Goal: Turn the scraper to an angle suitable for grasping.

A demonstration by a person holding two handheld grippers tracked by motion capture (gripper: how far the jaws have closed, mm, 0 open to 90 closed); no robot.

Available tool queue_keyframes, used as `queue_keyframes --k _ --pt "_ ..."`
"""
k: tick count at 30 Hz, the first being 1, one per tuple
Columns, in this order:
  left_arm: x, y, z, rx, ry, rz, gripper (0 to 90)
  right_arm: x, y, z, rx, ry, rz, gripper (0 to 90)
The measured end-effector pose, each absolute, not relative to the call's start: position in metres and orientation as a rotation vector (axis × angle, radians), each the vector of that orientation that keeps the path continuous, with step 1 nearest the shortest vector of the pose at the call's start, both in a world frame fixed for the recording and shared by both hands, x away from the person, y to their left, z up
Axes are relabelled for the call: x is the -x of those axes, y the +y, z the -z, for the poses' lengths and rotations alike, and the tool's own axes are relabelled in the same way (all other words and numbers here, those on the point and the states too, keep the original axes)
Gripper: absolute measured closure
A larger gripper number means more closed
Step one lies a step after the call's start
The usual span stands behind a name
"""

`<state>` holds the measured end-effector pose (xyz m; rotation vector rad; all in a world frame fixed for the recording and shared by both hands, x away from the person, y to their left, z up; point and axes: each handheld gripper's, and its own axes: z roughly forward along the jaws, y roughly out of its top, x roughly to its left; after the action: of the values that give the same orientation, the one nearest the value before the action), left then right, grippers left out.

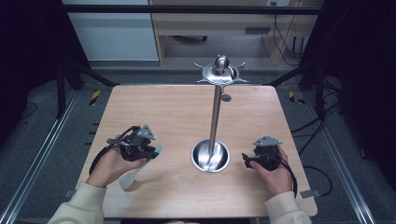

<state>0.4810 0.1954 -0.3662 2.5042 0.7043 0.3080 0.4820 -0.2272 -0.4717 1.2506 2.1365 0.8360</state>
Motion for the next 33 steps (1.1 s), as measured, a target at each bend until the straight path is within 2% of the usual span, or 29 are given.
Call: queue_keyframes --k 12,22,33 --pt "-0.466 0.187 0.329 -2.407 0.626 -0.356 74.0 -0.482 -0.228 0.472 -1.258 2.141 -0.832 16.3" --pt "-0.463 0.177 0.314 -2.361 0.597 -0.359 74.0 -0.483 -0.229 0.472 -1.263 2.146 -0.839 15.1" --pt "-0.46 0.163 0.287 -2.302 0.579 -0.43 74.1 -0.483 -0.23 0.472 -1.271 2.161 -0.843 12.3"
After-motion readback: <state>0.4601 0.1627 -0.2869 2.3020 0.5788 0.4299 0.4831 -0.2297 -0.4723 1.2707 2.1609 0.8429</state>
